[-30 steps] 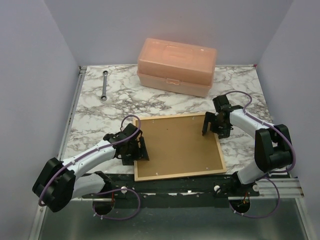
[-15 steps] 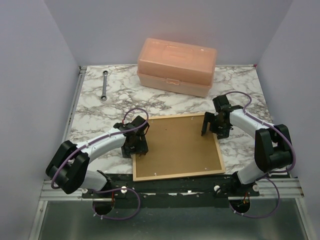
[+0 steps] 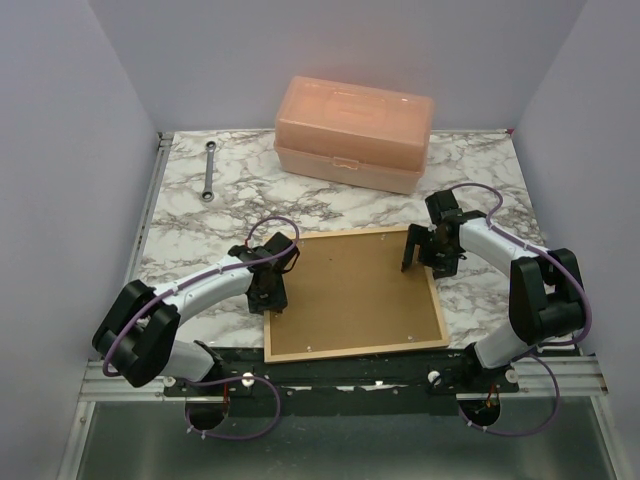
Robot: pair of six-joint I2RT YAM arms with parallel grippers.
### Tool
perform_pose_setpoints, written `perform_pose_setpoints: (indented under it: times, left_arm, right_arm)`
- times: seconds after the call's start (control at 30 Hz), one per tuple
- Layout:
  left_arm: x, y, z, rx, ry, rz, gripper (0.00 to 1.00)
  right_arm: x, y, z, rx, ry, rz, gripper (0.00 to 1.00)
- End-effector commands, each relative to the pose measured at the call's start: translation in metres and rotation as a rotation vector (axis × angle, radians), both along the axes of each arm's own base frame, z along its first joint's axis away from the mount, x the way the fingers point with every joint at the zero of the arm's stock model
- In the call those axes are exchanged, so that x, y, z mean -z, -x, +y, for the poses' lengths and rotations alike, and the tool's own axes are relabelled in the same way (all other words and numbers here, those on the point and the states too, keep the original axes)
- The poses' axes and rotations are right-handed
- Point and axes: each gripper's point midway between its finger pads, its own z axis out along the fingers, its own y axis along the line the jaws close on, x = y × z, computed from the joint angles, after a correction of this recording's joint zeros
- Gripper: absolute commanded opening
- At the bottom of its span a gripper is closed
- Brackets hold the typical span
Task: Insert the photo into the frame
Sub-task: Install the photo frame at the center of the board.
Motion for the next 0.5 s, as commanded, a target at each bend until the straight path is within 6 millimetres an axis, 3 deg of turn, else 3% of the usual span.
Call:
perform_pose_setpoints:
  times: [0.0,0.07,0.27,0.47]
  left_arm:
    - [0.005,0.0065,0.0136,0.024,-0.07,0.007,0.31]
    - [0.0056,0.0071,0.0131,0.03,-0.071,0.009,0.2]
    - [0.0065,0.0079,0.0118,0.042,-0.075,0.015,0.01]
    - [0.0001,0.006,0.0085,0.047,-0.057,-0.004,0.0]
  right_arm:
    - [0.0037,0.0071,0.0079,0.003,-0.044,0.037,0.89]
    - [0.0032,0.007,0.0077,0.003,-0.044,0.035,0.89]
    - [0.0025,0.0072,0.0085,0.002,-0.049,0.034,0.89]
    - [0.0008,0.0079,0.0086,0.003,-0.052,0.032,0.89]
